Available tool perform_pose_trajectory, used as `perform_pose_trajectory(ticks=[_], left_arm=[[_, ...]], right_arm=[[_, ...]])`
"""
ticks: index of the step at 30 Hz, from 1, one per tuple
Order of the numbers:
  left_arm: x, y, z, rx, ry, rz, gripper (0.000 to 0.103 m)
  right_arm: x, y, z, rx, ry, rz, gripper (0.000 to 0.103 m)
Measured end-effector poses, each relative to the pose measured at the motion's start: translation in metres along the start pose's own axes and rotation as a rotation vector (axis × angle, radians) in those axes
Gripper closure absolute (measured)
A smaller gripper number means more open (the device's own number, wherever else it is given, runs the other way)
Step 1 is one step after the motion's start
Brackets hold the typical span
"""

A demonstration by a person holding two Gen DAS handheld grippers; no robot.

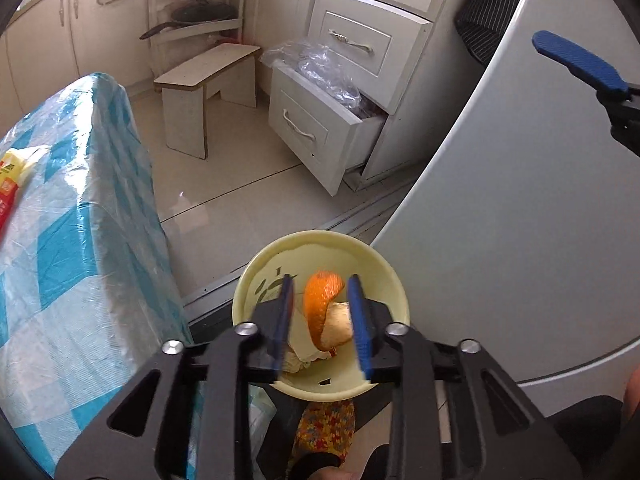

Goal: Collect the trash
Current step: 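Return both open tools to the table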

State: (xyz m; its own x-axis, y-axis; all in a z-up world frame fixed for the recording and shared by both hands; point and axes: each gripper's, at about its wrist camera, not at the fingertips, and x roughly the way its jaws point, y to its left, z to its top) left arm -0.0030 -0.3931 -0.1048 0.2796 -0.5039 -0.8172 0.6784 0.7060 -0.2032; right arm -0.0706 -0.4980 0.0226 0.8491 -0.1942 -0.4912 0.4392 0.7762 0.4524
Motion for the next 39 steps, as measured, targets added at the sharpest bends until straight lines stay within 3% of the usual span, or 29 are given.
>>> perform_pose_trajectory(ticks=[3, 8, 15, 25, 39], left_arm=[[-0.008, -0.001, 0.000, 0.002, -0.024, 0.005, 0.049], [-0.032, 0.006, -0.006, 0.000, -0.048, 0.042, 0.039], [-0.094, 0.042, -0.027, -0.053, -0.117, 0.156, 0.026], [-0.169, 0.098, -0.055, -0.141, -0.198, 0.277, 0.017], [-0.203, 0.167, -0.093, -0.288, -0.217, 0.346, 0.017]], right_arm=[[0.005, -0.001, 0.003, 0.016, 0.001, 0.001, 0.027], [0.009, 0.012, 0.002, -0.005, 0.004, 0.011, 0.027], [0.008, 0.033, -0.002, -0.046, -0.017, 0.031, 0.024], [0.006, 0.081, -0.016, -0.181, -0.039, 0.048, 0.017], [0.021, 0.116, -0.029, -0.267, -0.017, 0.063, 0.014]])
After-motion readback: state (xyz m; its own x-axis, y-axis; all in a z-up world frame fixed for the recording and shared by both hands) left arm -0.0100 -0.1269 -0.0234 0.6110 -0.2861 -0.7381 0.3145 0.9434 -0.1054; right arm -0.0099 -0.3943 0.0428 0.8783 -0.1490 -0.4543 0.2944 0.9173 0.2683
